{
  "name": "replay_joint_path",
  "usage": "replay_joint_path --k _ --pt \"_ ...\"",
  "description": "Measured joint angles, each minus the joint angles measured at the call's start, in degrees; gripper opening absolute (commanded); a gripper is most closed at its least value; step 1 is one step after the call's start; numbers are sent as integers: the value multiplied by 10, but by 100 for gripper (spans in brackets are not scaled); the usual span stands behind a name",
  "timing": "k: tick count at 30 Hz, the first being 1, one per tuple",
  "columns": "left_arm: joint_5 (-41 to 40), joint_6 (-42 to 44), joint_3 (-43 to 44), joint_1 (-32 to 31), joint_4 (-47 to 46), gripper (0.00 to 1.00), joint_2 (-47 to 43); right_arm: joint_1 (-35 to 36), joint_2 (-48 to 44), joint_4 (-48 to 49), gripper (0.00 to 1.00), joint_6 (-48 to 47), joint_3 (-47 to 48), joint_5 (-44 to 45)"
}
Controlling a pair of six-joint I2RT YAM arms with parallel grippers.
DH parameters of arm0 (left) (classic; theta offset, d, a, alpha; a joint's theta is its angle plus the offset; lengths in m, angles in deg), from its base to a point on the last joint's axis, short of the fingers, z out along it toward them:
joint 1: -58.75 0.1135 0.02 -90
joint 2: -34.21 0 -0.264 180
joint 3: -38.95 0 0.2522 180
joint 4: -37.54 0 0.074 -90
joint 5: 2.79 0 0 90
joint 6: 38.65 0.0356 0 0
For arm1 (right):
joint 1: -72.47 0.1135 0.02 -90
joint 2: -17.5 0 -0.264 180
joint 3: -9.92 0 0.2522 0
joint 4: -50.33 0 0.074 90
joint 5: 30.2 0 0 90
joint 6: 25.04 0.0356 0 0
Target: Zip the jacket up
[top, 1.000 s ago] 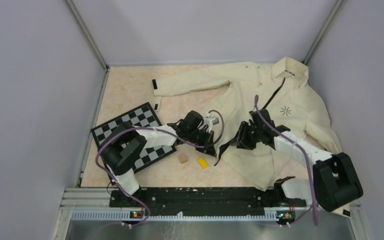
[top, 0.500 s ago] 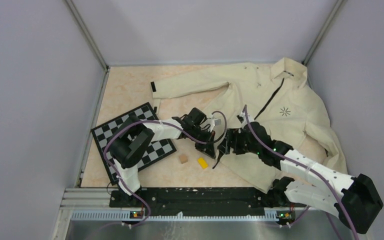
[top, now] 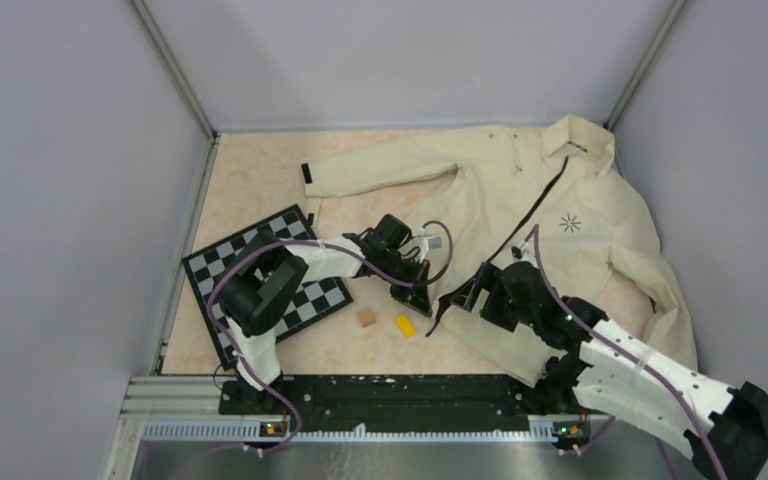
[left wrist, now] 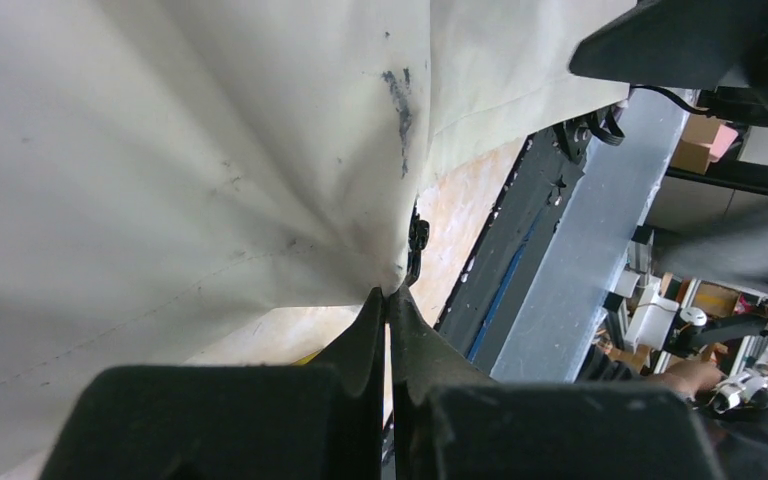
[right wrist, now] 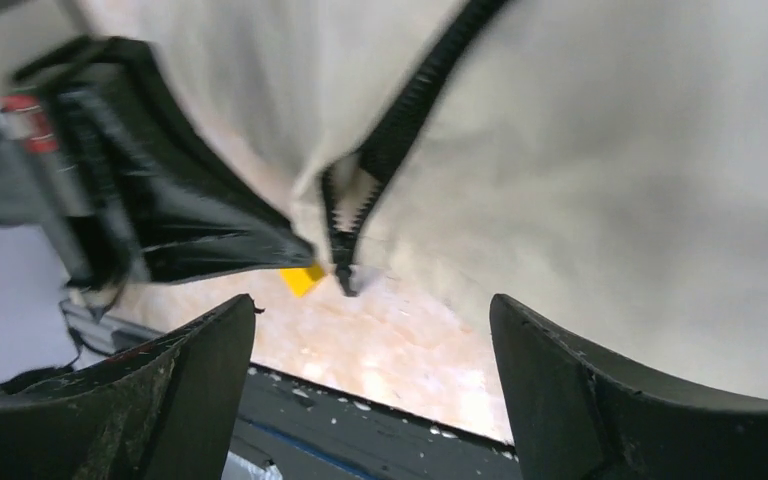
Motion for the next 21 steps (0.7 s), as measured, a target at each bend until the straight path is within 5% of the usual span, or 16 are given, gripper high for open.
replay_joint_path --k 4,12,21 --pt "6 -7 0 1 -3 0 0 32 -59 109 84 -89 -38 0" --pt "11 -8 0 6 -5 0 3 309 -32 341 85 -461 -118 100" --pt "11 -6 0 15 -2 0 14 326 20 356 68 -908 -78 43"
